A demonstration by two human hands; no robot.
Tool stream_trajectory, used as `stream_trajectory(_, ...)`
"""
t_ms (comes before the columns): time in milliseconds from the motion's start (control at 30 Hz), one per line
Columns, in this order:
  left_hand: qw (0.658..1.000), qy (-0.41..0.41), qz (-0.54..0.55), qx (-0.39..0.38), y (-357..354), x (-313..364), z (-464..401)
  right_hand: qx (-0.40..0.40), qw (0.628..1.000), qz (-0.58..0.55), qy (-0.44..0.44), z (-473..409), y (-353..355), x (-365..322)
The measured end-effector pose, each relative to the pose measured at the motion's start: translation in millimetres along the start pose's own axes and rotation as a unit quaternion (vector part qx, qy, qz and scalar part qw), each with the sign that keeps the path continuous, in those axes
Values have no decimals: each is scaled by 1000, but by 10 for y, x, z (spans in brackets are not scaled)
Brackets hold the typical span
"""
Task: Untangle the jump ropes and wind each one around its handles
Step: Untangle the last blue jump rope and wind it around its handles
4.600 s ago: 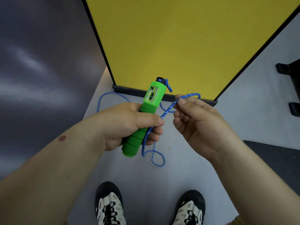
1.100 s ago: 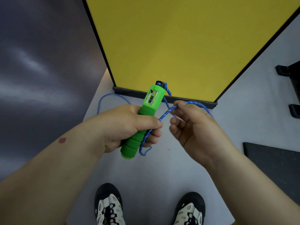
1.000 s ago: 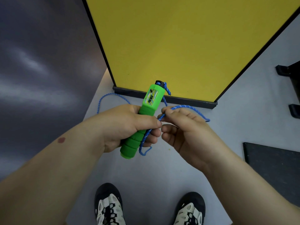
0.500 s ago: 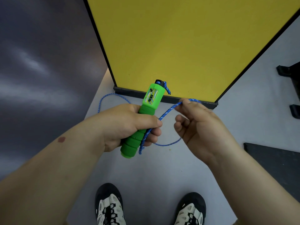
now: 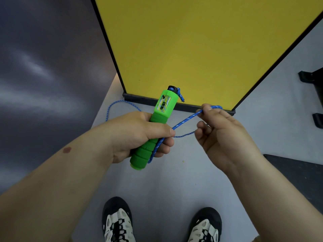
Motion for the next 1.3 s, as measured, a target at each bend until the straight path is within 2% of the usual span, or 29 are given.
stream_trajectory(100, 1000, 0, 2, 0, -5, 1, -4, -7, 1000, -2, -8, 3, -12, 30)
stream_trajectory(267, 1000, -3, -3, 3, -6, 19, -3, -131, 987, 75, -46, 172, -294, 240)
stream_trajectory(333, 1000, -2, -2, 2, -12, 15, 3, -158, 982, 99, -43, 215, -359, 286)
stream_trajectory(633, 1000, -2, -5, -1, 6, 0, 0, 6, 1000, 11, 14, -19, 32, -55)
stream_trajectory(733, 1000, -3, -9, -5, -5, 5, -2, -3, 1000, 10, 8, -6, 14, -24)
stream_trajectory(967, 1000, -3, 1, -4, -21, 19, 6, -132, 987, 81, -37, 182, -310, 273)
stream_trajectory(1033, 1000, -2, 4, -2, -19, 19, 5, -147, 984, 94, -36, 205, -341, 302)
stream_trajectory(1300, 1000, -2, 3, 4, 2, 19, 5, -16, 1000, 20, 13, -6, -23, -16)
Point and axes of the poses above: each hand's wrist, its own z-axis away from the middle knuckle, its own y-axis out of the back of the hand, x = y × z, the point moved 10 cm from there along -z, towards the middle knuckle, and after that the axes turned 4 degrees about x, right-handed, at the moved point
